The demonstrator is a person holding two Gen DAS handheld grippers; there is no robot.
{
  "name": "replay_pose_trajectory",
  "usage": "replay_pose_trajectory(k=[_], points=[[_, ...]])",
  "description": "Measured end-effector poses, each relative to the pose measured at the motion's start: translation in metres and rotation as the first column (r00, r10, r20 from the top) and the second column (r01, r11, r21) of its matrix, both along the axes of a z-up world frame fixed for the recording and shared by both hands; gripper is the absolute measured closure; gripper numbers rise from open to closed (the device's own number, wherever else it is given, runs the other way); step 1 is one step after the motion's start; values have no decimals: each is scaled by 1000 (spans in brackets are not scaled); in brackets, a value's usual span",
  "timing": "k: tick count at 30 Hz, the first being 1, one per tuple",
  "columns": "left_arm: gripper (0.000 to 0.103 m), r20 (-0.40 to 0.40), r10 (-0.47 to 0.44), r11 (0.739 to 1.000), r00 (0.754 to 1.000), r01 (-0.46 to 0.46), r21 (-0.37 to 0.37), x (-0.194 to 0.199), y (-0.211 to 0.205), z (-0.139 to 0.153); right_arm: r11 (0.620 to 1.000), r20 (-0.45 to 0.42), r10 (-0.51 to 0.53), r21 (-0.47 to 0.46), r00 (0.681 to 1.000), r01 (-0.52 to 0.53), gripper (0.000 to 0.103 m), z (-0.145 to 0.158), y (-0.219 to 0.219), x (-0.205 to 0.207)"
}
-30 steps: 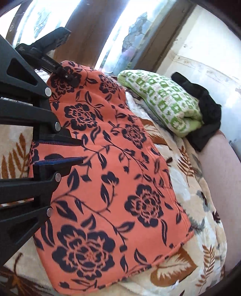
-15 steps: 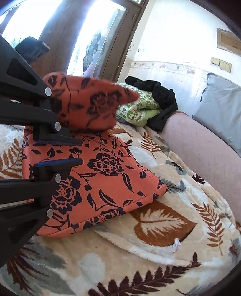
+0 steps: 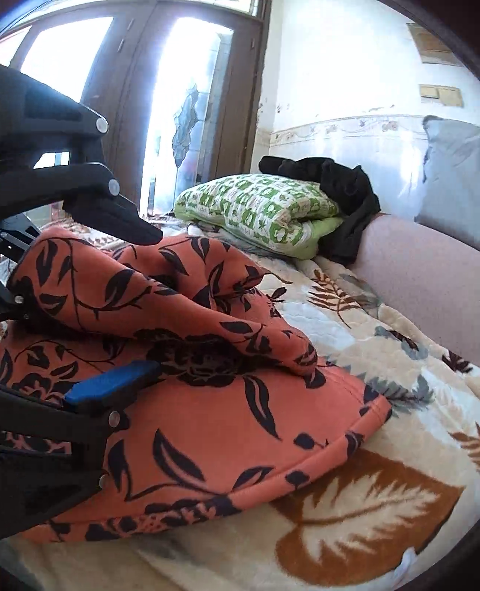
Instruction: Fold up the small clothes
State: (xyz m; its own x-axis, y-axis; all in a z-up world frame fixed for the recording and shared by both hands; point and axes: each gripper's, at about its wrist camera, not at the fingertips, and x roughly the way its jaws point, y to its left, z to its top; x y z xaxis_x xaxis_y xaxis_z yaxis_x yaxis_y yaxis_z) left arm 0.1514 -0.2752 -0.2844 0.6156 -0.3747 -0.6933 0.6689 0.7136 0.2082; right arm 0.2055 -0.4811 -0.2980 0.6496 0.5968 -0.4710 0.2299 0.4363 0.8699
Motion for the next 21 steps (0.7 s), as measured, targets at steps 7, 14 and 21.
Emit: replay_pose_trajectory(k=[7,14,21], points=[[78,55,-70,996,996,67,55,-12,-2,2,977,-41,71,-197,997,-78,31,16,13,42],[78,141,-161,983,977,147,106,-34,-6,10,950,-30,127,-284,991,-130,24,50,19,49],[78,178,-254,960,951,225,168,-47,-8,3,898,-116,176,-388,978,-208,30,32,32,49]])
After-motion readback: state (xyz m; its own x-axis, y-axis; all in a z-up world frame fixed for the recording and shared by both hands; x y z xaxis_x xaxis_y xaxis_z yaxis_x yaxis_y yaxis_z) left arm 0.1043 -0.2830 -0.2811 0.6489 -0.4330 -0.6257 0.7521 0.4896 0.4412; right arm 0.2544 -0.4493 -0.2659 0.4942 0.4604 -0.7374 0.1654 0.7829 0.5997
